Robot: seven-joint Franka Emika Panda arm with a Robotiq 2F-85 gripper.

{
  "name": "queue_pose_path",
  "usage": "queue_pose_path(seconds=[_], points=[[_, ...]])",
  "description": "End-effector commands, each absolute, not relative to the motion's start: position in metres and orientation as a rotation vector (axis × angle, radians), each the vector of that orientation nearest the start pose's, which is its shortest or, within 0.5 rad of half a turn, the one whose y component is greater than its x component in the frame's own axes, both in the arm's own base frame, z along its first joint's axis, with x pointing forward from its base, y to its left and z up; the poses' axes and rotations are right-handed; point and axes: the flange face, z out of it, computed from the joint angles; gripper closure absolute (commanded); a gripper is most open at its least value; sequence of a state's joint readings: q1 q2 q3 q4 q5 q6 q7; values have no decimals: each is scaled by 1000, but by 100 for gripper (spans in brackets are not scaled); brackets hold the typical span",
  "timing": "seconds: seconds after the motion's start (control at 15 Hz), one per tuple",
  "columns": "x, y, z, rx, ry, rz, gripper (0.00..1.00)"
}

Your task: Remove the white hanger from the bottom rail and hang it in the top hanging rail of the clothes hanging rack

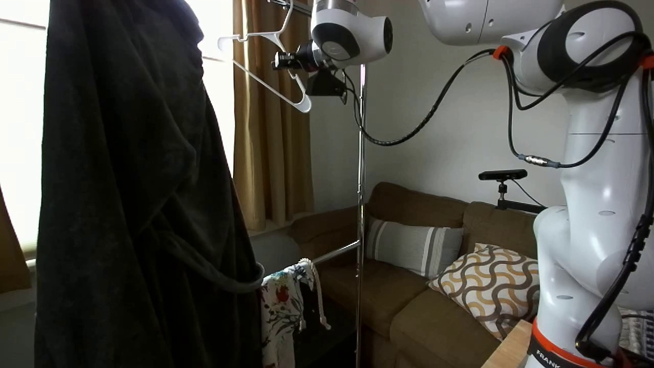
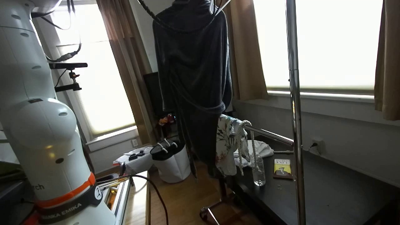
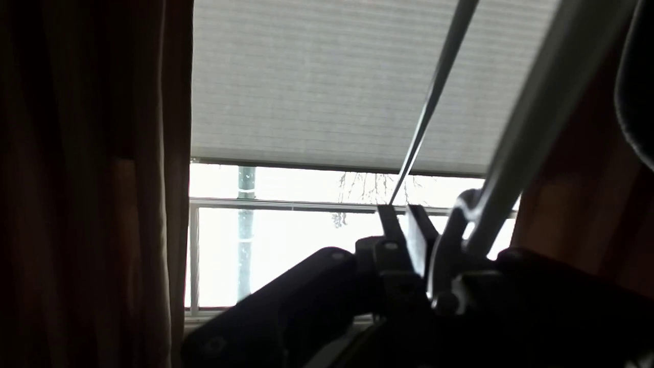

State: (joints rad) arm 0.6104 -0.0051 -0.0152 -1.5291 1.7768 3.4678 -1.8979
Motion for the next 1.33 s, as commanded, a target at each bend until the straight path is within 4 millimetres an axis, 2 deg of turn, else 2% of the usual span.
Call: queue_pose_path(seconds=[0.0, 0.2, 0.47, 0.53, 0.93, 1.07, 1.27], points=[[495, 203, 725, -2148, -445, -2095, 57], [481, 194, 743, -2115, -459, -2135, 35], [432, 167, 769, -1960, -535, -2143, 4], [419, 159, 769, -1915, -538, -2116, 1], [369, 144, 733, -1871, -520, -1898, 0], [354, 143, 732, -1866, -549, -1865, 0], [327, 135, 745, -1917, -601, -1849, 0]])
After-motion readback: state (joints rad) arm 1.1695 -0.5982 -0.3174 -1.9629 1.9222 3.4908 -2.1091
